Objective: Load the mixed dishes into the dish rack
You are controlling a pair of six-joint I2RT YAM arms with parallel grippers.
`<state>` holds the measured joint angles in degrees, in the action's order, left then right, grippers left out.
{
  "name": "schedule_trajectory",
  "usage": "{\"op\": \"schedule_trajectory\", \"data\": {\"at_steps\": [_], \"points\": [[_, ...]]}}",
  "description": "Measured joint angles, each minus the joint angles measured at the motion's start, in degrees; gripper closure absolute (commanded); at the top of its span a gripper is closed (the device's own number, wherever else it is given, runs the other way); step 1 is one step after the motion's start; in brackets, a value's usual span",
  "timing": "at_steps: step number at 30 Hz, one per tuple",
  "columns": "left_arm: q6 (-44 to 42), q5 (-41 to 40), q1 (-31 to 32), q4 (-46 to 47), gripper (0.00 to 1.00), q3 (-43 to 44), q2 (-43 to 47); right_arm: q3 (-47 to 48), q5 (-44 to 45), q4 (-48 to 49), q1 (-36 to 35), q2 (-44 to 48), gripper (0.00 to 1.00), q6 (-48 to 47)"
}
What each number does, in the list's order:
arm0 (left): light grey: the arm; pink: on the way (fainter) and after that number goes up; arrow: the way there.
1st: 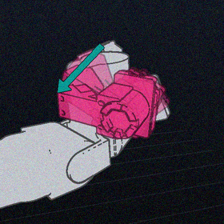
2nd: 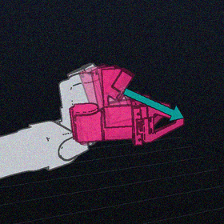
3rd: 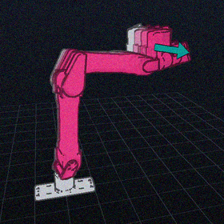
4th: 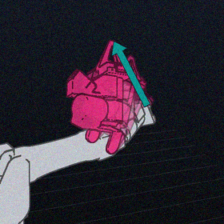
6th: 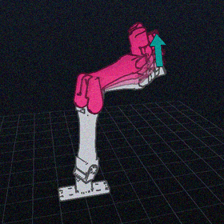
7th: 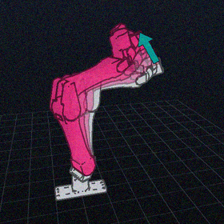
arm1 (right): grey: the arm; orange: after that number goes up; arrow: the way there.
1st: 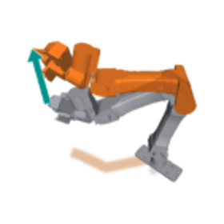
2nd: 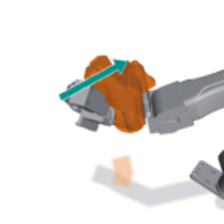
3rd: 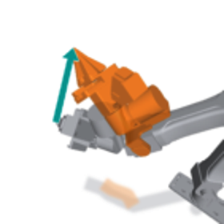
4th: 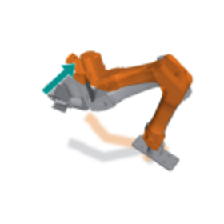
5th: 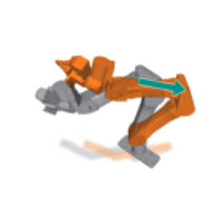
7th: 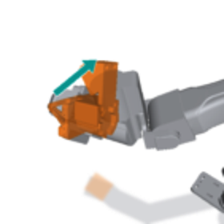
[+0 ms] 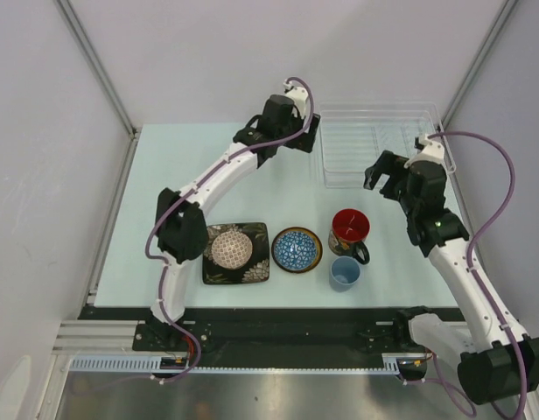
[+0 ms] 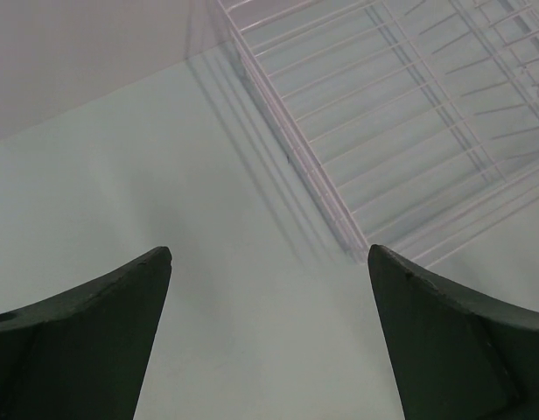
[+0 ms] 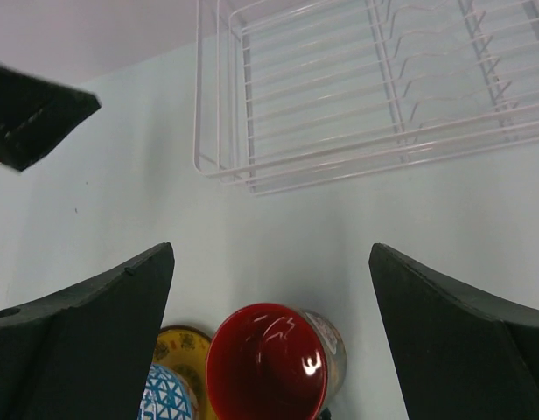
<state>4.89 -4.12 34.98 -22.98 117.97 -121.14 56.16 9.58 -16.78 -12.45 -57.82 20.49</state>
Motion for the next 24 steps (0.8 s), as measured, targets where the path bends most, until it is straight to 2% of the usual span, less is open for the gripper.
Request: {"op": "schedule_trajectory", "data": {"at_steps": [4,13,21,24], "points": [[3.32,1.36,0.0,4.26,0.0,3.26,-5.57,-4.63,0.04,2.67,-1.53,3.52,0.0,-0.63],[8.5,5.92,0.55,8.5,0.01,13.66,-18.36,-6.45,0.74,5.53,-3.67,3.91,0.0,-1.38],[8.61,6.01,1.55,8.61,0.03,15.67,-23.93,-6.58,0.7,6.21,-3.85,3.87,0.0,-1.53],[8.07,4.52,1.6,7.3,0.09,15.65,-24.72,-6.58,0.7,6.4,-3.85,3.87,0.0,-1.53]]}}
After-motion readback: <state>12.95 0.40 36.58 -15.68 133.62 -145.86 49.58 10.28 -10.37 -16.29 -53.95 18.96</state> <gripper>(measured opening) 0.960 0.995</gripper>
